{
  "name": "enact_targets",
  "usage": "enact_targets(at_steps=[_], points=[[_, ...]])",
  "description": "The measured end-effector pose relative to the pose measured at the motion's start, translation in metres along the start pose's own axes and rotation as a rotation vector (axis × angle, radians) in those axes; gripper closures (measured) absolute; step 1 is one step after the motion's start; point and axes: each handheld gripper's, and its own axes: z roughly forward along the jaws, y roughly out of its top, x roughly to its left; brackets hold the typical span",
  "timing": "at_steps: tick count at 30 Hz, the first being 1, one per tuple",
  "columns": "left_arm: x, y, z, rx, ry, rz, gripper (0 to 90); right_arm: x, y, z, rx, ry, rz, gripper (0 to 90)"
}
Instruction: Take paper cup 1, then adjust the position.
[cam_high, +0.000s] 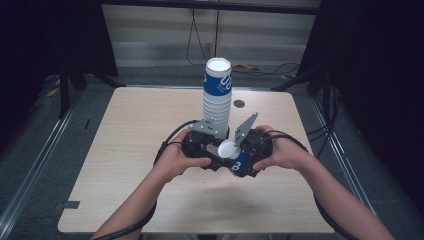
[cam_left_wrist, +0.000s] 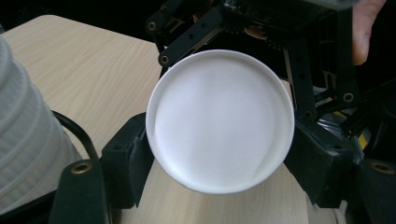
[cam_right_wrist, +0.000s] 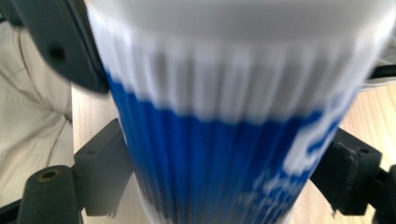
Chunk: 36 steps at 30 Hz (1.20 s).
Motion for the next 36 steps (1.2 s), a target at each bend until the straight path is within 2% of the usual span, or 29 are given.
enact_targets(at_steps=[1,3,4,5,9,11,14,15,17,21,25,35,36], points=[[0.001,0.0,-0.001,-0.006,-0.004,-0.002,28.8,-0.002,-0.002,0.0,-0.037,-0.004,-0.009,14.7],[0.001,0.0,-0.003,-0.009,-0.001,-0.005,28.8,-0.002,-0.006,-0.001,-0.065,-0.005,0.011,13.7],[0.001,0.001,-0.004,-0.008,0.004,-0.001,28.8,-0.003,-0.008,-0.001,-0.084,-0.01,-0.003,13.1],[0.001,0.001,-0.005,-0.006,0.004,-0.003,28.8,-0.003,-0.01,-0.001,-0.102,-0.017,0.01,13.4],[0.003,-0.001,-0.008,-0.006,0.003,-0.009,28.8,-0.004,-0.018,-0.002,-0.167,0.001,0.019,12.9],[0.004,-0.003,-0.009,-0.001,0.005,-0.012,28.8,-0.005,-0.023,-0.002,-0.19,-0.006,0.035,12.9],[0.005,-0.005,-0.015,-0.008,0.02,-0.018,28.8,-0.006,-0.028,-0.004,-0.212,-0.007,0.042,13.1],[0.006,-0.006,-0.017,-0.006,0.023,-0.021,28.8,-0.006,-0.031,-0.004,-0.217,-0.018,0.05,13.0],[0.007,-0.007,-0.02,-0.015,0.031,-0.027,28.8,-0.007,-0.036,-0.005,-0.236,-0.013,0.07,13.1],[0.008,-0.007,-0.025,-0.011,0.048,-0.029,28.8,-0.008,-0.044,-0.005,-0.247,-0.022,0.073,13.1],[0.009,-0.006,-0.029,-0.027,0.055,-0.035,28.8,-0.006,-0.049,-0.002,-0.262,-0.032,0.088,13.1],[0.01,-0.007,-0.034,-0.049,0.06,-0.045,28.8,-0.005,-0.057,0.006,-0.386,-0.059,0.127,13.1],[0.01,-0.007,-0.034,-0.049,0.06,-0.047,28.8,-0.005,-0.057,0.006,-0.395,-0.051,0.128,13.1]])
